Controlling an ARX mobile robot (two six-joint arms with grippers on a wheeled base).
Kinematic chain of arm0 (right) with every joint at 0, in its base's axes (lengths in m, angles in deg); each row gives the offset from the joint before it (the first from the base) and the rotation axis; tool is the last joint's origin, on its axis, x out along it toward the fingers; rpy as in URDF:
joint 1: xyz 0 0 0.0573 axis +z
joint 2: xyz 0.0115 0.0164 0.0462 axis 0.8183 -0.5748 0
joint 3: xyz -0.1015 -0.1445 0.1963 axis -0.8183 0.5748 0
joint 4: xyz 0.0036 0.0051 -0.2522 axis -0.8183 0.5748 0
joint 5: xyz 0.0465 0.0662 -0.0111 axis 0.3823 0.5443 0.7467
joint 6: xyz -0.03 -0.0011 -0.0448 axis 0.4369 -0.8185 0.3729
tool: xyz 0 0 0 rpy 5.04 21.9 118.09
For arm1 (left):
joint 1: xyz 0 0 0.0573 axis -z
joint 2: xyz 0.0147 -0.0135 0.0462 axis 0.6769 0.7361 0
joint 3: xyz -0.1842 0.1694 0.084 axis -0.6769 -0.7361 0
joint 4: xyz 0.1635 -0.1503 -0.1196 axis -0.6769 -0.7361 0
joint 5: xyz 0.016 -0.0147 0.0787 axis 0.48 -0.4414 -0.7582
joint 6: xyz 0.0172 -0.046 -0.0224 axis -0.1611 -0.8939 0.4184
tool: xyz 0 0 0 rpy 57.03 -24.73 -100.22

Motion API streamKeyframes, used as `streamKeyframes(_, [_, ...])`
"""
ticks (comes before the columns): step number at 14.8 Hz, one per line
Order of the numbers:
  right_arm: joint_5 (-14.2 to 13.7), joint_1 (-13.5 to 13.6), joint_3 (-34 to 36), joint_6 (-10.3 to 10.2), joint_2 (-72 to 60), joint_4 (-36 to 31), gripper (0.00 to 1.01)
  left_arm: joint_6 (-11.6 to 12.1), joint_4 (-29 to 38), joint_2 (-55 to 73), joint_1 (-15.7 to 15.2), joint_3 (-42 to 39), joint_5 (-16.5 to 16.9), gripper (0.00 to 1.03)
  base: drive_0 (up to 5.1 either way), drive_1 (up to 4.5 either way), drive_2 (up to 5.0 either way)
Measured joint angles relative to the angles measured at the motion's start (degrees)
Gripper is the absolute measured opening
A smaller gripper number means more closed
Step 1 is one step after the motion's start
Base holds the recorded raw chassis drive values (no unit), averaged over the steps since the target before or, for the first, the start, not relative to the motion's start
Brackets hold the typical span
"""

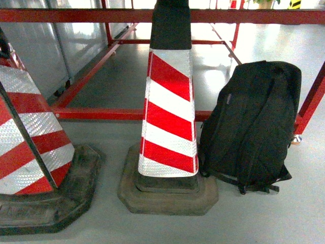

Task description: Sort blue parts and orange caps into right shelf containers

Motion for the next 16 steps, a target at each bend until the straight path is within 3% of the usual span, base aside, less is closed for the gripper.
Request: streamKeyframes(16, [0.0, 0.0, 0.0, 0.0, 0.0, -0.1, 0.98, 0.0, 0.1, 0.0, 0.0, 0.0, 0.1, 0.98, 0.0, 0.0, 0.0])
